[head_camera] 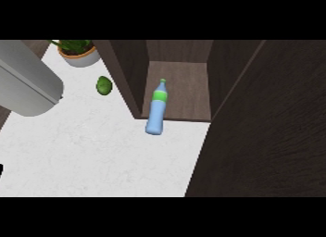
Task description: Pick up the bottled water, place it into the cabinet and close the cabinet
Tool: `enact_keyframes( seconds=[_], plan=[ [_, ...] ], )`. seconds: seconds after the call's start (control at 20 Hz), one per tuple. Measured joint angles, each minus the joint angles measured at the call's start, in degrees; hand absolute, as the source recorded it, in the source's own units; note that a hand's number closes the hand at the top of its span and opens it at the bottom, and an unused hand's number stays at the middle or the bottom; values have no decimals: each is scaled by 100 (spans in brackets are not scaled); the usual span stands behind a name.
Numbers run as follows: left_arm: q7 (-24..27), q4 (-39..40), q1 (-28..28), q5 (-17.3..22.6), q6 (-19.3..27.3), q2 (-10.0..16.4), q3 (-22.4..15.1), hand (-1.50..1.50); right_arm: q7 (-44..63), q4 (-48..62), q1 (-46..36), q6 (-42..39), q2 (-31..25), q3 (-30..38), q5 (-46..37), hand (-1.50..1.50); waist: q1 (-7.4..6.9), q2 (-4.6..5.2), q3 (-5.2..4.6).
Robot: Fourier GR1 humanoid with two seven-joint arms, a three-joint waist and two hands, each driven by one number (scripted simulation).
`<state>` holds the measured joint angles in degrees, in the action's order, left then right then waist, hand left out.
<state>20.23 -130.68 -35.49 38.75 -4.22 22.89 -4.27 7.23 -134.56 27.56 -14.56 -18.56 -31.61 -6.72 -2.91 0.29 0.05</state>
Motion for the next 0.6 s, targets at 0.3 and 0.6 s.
enact_keyframes(
  seconds=[0.3, 0.6],
  plan=[
    [35, 69, -188, 403, -413, 193, 439, -150, 551, 331, -701, 53, 625, 127, 280, 150, -100, 9, -9],
    [65, 58, -528, 849, -868, 350, 894, -150, 1338, 1040, -1881, 679, 1372, -189, 608, 150, -125, 56, 2]
  ],
)
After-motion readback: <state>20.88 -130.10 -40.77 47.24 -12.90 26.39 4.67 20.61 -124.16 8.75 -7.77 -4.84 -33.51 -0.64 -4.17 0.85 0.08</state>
